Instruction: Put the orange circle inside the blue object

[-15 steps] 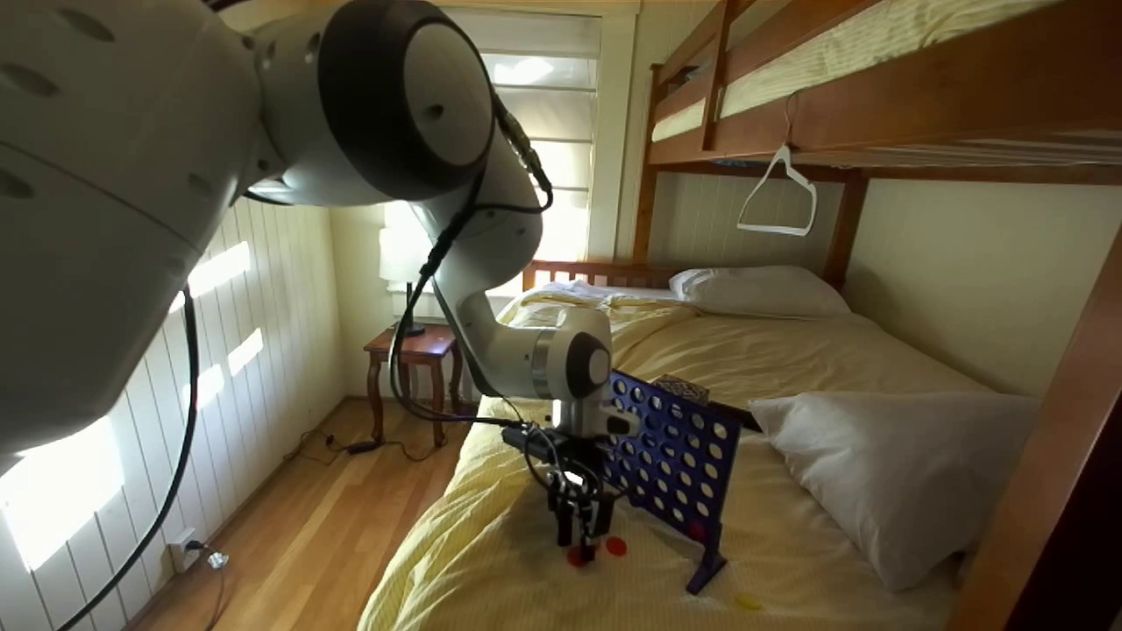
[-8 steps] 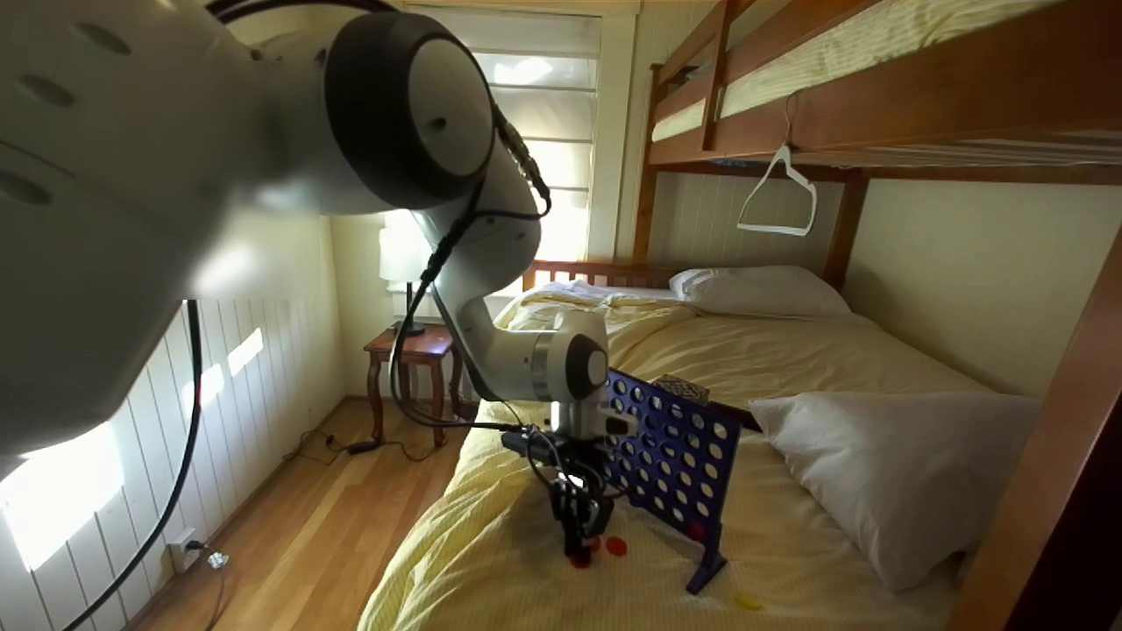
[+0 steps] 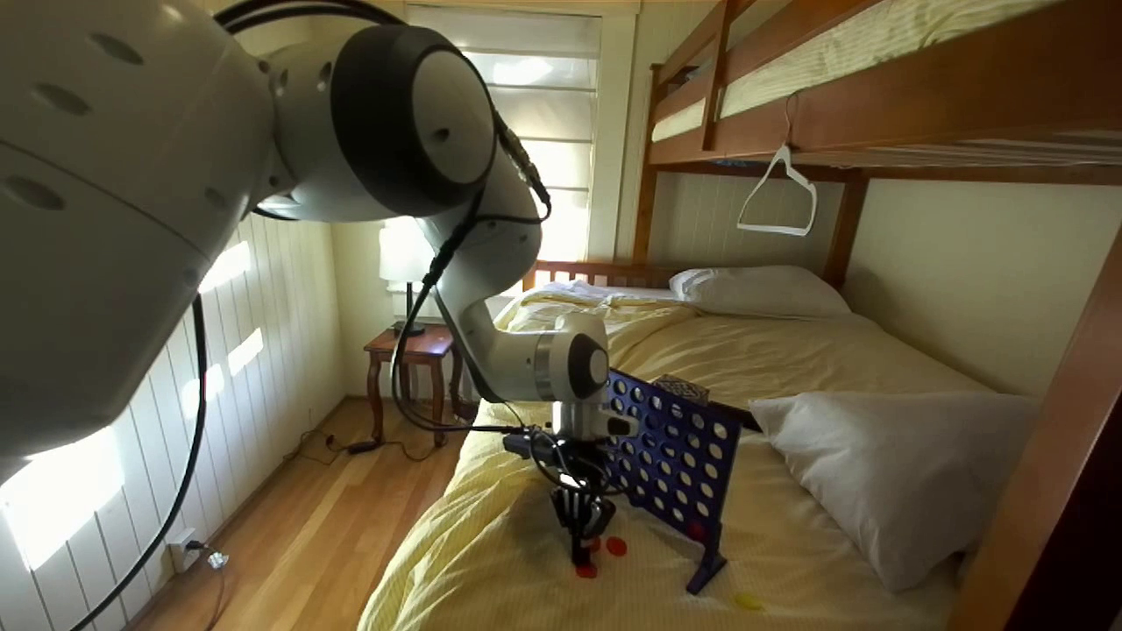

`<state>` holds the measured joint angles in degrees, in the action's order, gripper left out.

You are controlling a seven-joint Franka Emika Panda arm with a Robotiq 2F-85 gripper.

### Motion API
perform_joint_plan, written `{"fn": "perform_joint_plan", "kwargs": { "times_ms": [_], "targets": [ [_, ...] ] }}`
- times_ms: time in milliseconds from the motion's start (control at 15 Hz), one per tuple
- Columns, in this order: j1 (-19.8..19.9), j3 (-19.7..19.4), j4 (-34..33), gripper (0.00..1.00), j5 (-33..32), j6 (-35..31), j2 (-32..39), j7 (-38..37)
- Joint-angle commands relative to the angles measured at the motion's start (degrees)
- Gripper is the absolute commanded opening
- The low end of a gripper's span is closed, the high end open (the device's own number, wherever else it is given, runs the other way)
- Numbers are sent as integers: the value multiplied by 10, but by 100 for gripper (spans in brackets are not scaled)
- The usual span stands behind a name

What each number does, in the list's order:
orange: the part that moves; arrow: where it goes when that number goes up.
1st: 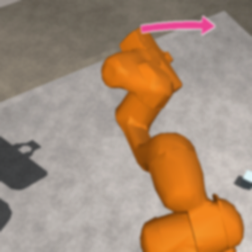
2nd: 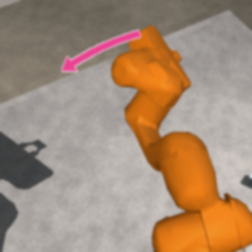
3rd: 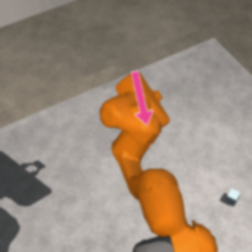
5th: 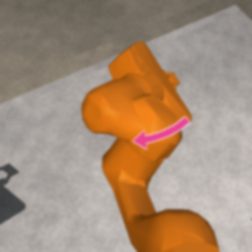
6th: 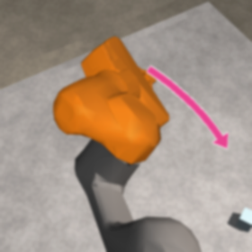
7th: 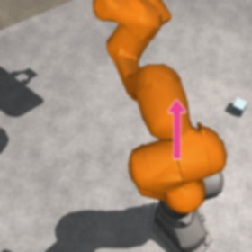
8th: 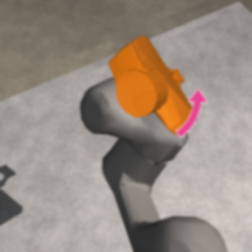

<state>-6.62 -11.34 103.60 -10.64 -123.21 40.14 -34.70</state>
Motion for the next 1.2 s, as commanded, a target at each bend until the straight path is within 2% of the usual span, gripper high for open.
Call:
{"fn": "perform_joint_plan", "kwargs": {
  "times_ms": [0,600,1000,1067,1133],
  "targets": [
    [-6,-6,-22,1,-17,23,12,-4],
    [-2,-1,15,0,-11,-7,-27,-1],
    [6,9,25,0,20,-37,-33,-12],
    [7,12,25,4,24,-35,-31,-9],
    [6,12,26,27,25,-34,-30,-10]
  ]
}}
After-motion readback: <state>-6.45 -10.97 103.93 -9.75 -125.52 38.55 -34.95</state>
